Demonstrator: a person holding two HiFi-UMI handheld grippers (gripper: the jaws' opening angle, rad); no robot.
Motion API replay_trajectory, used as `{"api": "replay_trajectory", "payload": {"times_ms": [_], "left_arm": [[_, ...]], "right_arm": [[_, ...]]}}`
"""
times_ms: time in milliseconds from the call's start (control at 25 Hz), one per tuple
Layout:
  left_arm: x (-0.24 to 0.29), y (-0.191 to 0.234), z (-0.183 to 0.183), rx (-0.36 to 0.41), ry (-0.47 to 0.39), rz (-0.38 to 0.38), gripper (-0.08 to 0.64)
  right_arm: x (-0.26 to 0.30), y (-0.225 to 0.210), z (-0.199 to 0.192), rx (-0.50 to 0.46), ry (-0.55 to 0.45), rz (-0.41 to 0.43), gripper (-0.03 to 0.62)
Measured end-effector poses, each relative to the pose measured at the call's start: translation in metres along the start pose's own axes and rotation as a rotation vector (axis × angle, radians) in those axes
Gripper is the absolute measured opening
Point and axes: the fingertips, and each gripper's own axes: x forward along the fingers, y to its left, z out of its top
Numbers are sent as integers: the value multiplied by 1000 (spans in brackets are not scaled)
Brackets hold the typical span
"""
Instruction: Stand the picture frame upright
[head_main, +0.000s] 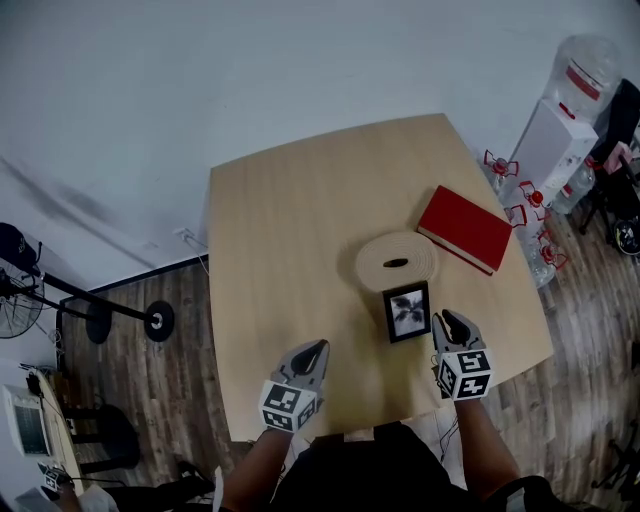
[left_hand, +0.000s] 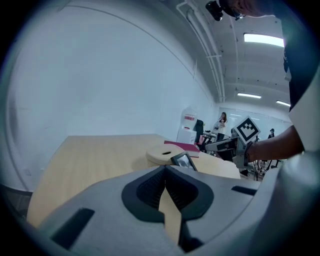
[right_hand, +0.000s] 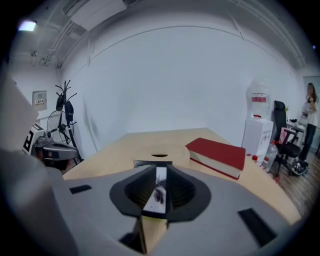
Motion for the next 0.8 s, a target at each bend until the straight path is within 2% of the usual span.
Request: {"api": "replay_trajectory", "payload": {"times_ms": [120,280,440,800], "left_arm": [[-2,-1,8,17,-11,-21,-5],[-2,1,19,17,-32,-30,-5],[-1,-9,30,31,-59,-63,-5],[-7,-14,43,58,-83,-105,-5]], "right_arm": [[-18,12,8,-28,-16,-7,34],[-36,28,21,-10,-55,-3,11],[-50,42,32,-16,-106,-12,11],[-67,49,43,-32,-143,-64,11]]}}
